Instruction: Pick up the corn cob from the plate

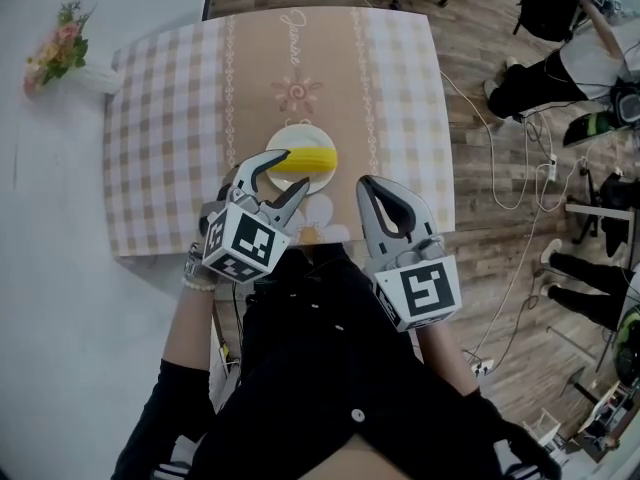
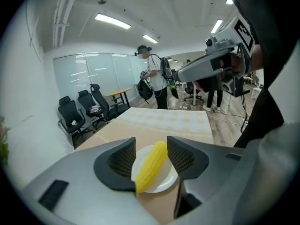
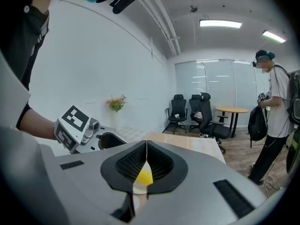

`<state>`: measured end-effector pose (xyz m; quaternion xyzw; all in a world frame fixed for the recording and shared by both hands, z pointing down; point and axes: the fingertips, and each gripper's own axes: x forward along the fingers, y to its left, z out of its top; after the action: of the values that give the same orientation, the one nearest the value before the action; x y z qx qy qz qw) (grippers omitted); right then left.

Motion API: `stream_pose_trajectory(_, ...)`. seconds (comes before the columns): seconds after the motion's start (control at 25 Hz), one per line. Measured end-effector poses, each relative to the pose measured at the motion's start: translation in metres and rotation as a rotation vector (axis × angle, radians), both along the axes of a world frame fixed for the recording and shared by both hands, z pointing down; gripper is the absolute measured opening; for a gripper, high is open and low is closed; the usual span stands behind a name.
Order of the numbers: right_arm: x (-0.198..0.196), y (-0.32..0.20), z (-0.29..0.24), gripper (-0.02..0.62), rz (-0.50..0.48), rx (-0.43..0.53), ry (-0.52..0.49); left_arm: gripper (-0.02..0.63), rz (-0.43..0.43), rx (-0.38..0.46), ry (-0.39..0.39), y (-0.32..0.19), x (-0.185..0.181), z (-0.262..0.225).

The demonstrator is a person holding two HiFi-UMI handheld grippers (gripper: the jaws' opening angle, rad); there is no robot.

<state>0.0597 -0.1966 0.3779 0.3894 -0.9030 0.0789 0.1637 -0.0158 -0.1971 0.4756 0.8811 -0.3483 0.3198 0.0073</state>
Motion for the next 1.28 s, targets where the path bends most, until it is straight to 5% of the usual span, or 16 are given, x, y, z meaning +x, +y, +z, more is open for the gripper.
stream_pose_trajectory(0.48, 0.018, -0.002, 0.015, 0.041, 0.013, -0.045, 0.004, 0.258, 0.178, -0.091, -0.195, -0.020, 0.015, 0.064)
stream_pose_trajectory(1.28, 0.026, -0.001, 0.032, 0.041, 0.013, -0.092, 0.017, 0.291, 0.344, -0.311, -0.261, -0.027, 0.022, 0.138)
